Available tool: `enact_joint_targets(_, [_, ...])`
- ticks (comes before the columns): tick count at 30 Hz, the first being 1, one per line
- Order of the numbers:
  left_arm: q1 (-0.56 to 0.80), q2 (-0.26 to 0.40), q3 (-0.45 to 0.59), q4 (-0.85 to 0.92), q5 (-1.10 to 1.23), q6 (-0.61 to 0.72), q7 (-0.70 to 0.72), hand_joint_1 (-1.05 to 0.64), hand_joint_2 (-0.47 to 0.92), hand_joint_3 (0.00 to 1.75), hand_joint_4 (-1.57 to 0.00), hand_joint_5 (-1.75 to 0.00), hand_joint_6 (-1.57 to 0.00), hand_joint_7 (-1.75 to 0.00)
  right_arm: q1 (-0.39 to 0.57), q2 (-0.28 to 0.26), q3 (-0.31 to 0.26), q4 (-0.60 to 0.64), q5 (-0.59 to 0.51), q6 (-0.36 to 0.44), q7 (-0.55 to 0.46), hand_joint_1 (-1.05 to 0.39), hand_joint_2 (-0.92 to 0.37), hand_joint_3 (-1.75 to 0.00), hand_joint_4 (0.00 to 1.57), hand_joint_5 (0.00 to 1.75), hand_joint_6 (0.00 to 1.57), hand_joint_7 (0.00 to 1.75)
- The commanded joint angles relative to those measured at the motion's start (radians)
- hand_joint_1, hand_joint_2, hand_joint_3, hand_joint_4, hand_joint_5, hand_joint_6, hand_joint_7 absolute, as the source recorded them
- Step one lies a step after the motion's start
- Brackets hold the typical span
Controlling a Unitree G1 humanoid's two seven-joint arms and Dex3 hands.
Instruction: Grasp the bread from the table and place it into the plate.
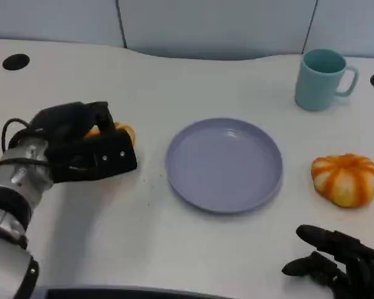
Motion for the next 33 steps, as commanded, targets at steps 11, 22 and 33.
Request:
enact_joint_targets(11, [-0.059, 0.008, 0.001, -0.037, -0.002, -0.065, 0.009, -0.13, 0.77, 0.84, -0.79, -1.75, -0.65, -1.75, -0.02, -0.009, -0.006, 0.047, -0.005, -0.02, -0.002, -0.73, -0.92, -0.33, 0.61, 0.99, 0.94, 0.0])
enact_joint_targets(22, [-0.1, -0.027, -0.033, -0.065, 0.025, -0.152, 0.037, -0.14, 0.71, 0.93, -0.81, -1.75, -0.66, -1.75, -0.036, -0.003, -0.002, 0.078, -0.005, -0.036, 0.002, -0.72, -0.92, -0.32, 0.6, 0.98, 0.93, 0.0])
enact_joint_targets(33, [-0.13, -0.088, -0.065, -0.077, 0.047, -0.18, 0.038, -0.18, 0.64, 1.02, -0.84, -1.75, -0.67, -1.75, -0.029, 0.004, 0.009, 0.055, -0.011, -0.012, -0.019, -0.75, -0.92, -0.3, 0.62, 0.99, 0.94, 0.01])
